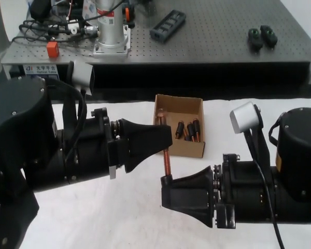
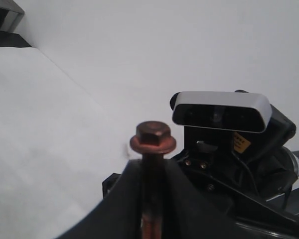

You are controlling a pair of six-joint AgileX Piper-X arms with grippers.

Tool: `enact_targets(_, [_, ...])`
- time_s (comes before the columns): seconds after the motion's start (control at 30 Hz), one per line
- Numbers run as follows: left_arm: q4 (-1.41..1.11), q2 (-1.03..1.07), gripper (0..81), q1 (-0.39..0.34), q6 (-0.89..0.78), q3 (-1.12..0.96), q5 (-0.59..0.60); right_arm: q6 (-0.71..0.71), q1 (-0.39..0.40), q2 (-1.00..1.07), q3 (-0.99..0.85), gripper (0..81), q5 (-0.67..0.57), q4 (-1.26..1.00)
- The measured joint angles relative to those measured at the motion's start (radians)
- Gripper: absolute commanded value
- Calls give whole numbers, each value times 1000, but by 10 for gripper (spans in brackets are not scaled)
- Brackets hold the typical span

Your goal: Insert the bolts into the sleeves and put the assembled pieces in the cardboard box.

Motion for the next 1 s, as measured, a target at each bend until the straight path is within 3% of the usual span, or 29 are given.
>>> enact_targets(1.0, [-33,0,6,5,-1,-4,-22,-31,-2,-35,0,51,59,-24])
